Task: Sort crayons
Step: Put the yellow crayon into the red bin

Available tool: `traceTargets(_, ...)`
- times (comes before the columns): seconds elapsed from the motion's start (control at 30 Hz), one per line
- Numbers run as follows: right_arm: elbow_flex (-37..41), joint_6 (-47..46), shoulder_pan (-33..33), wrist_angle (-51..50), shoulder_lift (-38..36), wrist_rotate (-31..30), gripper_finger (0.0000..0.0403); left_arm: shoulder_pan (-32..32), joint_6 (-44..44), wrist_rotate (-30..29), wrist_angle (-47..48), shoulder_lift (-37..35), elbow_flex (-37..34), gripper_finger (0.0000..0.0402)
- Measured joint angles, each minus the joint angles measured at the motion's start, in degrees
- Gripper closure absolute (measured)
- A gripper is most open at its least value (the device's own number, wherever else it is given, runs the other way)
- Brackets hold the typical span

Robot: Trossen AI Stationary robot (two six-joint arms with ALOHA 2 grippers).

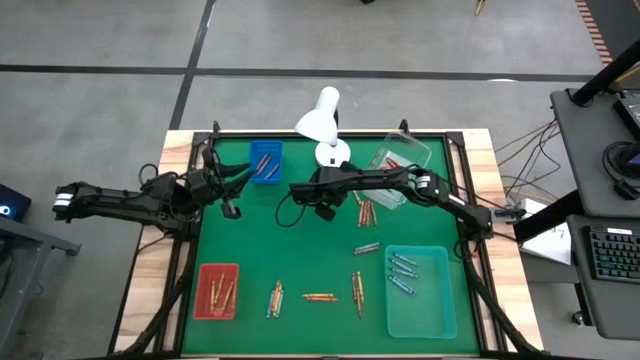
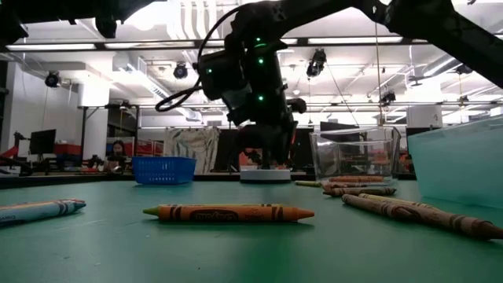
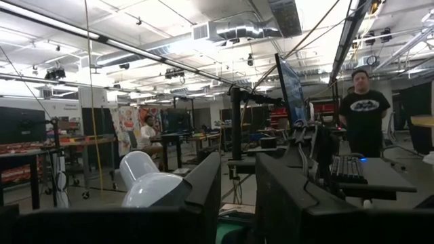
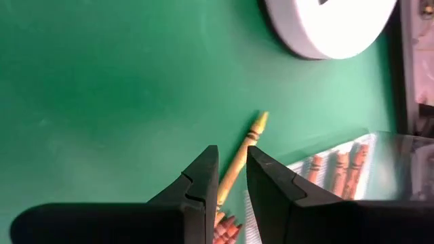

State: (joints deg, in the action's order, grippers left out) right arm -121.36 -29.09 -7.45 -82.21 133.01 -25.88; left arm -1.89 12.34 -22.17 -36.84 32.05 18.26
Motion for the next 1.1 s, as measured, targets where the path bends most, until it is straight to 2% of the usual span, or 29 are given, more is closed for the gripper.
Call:
traceTargets(0.17, 0.0, -0.23, -1.01, -0.35, -0.02, -2.6, 0.0335, 0.0, -0.45, -0.47, 0.0, 0.0, 0.0, 0.0326)
traceTargets(0.33, 0.02, -0.28, -2.18, -0.63, -0.04, -2.72, 0.0335, 0.0, -0.92, -3.34, 0.04, 0.0, 0.0, 0.0326)
traceTargets(0.6, 0.13, -0.26, -2.64, -3.19, -0.04, -2.76, 0.0335, 0.0, -0.92, -3.43, 0.02, 0.0, 0.0, 0.0326)
traceTargets(1.1, 0.66, 7.12, -3.26, -1.68, 2.63, -2.7, 0.0335, 0.0, -0.9, -3.43, -0.22, 0.0, 0.0, 0.0326)
